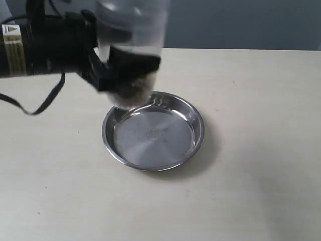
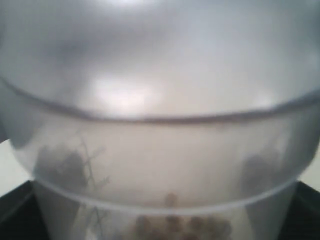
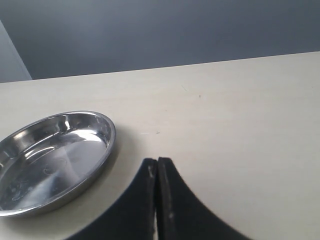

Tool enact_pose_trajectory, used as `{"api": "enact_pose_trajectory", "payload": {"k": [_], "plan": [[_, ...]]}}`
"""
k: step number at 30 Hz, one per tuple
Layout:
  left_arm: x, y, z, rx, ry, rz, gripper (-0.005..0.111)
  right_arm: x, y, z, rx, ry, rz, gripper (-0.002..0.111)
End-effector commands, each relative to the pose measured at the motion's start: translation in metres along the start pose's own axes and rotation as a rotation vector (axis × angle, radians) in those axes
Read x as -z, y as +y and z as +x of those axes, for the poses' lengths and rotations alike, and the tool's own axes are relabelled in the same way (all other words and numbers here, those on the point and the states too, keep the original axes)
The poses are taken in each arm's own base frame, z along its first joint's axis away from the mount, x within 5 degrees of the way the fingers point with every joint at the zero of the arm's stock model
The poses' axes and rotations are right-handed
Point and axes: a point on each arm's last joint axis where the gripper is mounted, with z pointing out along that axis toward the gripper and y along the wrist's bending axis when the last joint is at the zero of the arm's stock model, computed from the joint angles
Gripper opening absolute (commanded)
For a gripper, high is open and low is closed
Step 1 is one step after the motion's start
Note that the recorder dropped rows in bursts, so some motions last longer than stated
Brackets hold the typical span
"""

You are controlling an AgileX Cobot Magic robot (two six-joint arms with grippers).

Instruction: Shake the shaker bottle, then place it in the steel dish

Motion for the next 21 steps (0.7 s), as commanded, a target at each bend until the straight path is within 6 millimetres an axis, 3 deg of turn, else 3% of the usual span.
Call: {"api": "enact_pose_trajectory", "payload": {"k": [1, 2, 3, 7, 8, 12, 18, 21], "plan": [[0.002, -0.008, -0.013, 0.083, -0.110, 0.104, 0.000, 0.000, 0.000, -0.001, 0.003, -0.012, -0.001, -0.001], [0.003, -0.021, -0.013, -0.072, -0.125, 0.247, 0.000, 0.000, 0.000, -0.001, 0.003, -0.012, -0.001, -0.001], [0.004, -0.024, -0.011, -0.133, -0.120, 0.271, 0.000, 0.000, 0.000, -0.001, 0.003, -0.012, -0.001, -0.001], [0.001, 0.013, -0.010, 0.164, -0.095, -0.128, 0.000, 0.000, 0.000, -0.001, 0.003, -0.012, -0.001, -0.001], [0.002, 0.013, -0.013, 0.179, -0.133, -0.115, 0.000, 0.000, 0.000, -0.001, 0.003, -0.012, -0.001, -0.001], [0.000, 0.000, -0.021, -0.054, -0.204, 0.007, 0.000, 0.000, 0.000, -0.001, 0.003, -0.012, -0.001, -0.001], [-0.023, 0.019, 0.031, 0.196, 0.063, -0.117, 0.000, 0.000, 0.000, -0.001, 0.003, -0.012, -0.001, -0.001], [-0.025, 0.010, 0.009, 0.104, -0.051, 0.029, 0.000, 0.000, 0.000, -0.001, 0.003, -0.012, -0.001, -0.001]]}}
